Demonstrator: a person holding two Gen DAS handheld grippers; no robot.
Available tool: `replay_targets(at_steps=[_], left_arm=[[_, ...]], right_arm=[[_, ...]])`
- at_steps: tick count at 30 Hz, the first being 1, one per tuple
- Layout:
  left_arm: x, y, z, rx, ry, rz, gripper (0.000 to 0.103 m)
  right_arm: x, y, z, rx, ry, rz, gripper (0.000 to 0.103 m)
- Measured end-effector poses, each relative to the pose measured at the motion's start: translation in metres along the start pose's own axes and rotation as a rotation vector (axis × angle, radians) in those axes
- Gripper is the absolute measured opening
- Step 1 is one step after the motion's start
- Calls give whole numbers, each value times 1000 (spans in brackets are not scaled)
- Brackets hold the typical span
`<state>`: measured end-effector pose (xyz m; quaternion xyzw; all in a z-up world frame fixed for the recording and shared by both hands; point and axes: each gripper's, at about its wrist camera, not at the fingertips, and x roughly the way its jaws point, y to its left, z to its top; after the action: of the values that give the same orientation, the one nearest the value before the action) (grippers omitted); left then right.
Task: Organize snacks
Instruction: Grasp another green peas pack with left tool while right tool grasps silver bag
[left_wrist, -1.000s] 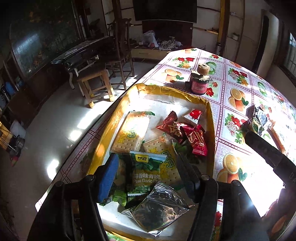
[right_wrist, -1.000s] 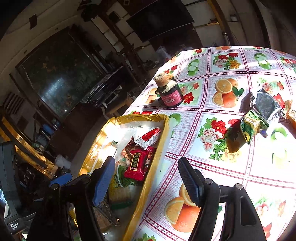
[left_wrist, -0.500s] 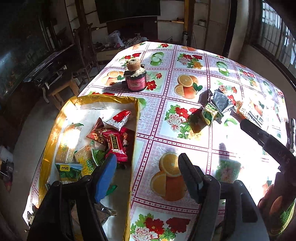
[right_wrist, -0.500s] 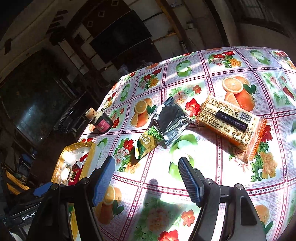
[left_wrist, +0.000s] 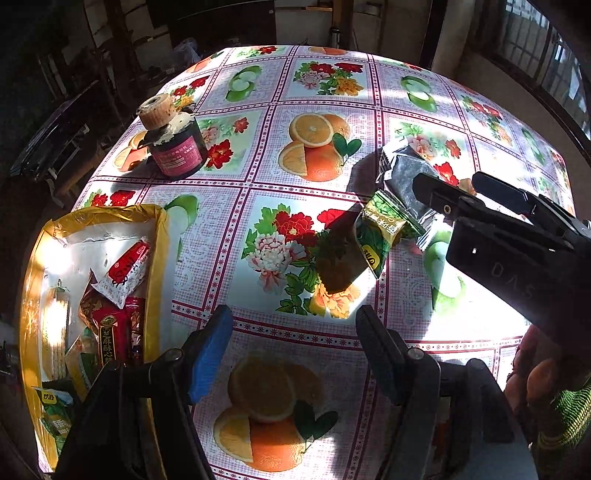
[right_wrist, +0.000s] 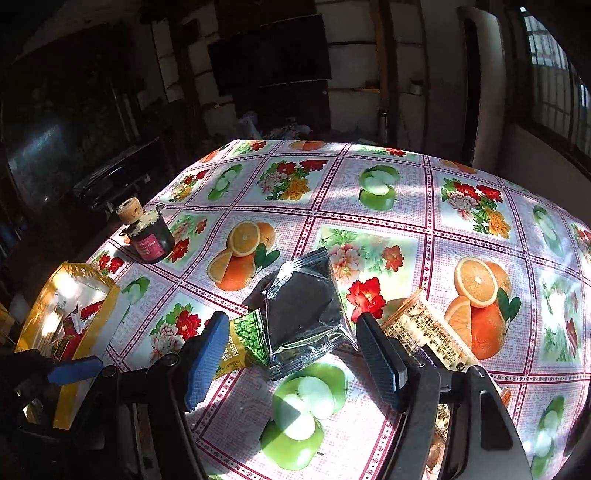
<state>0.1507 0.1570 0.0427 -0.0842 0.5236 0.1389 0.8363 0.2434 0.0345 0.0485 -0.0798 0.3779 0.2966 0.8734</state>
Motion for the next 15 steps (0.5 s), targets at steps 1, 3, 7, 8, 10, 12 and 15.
replay_targets(at_steps=[1, 3, 7, 8, 10, 12, 15], left_arm=[[1, 0, 2, -2, -1, -2, 68], [4, -2, 8, 6, -1, -17, 68], [16, -12, 19, 48, 5, -5, 68], [20, -15, 21, 55, 10, -1, 68], [26, -22, 27, 69, 16, 1, 68], [30, -27, 33, 76, 15, 4, 68], [35, -36, 42, 93, 12, 7, 68]], right_arm=[[8, 0, 3, -20, 14, -10, 75], [23, 0, 6, -56, 39, -36, 75], [54, 0, 5, -96, 125, -48, 75], [58, 0, 3, -104, 137, -59, 73], [51, -2, 4, -82, 118, -46, 64], [38, -10, 5, -20, 91, 7, 64], [13, -24, 4, 53, 30, 43, 64]])
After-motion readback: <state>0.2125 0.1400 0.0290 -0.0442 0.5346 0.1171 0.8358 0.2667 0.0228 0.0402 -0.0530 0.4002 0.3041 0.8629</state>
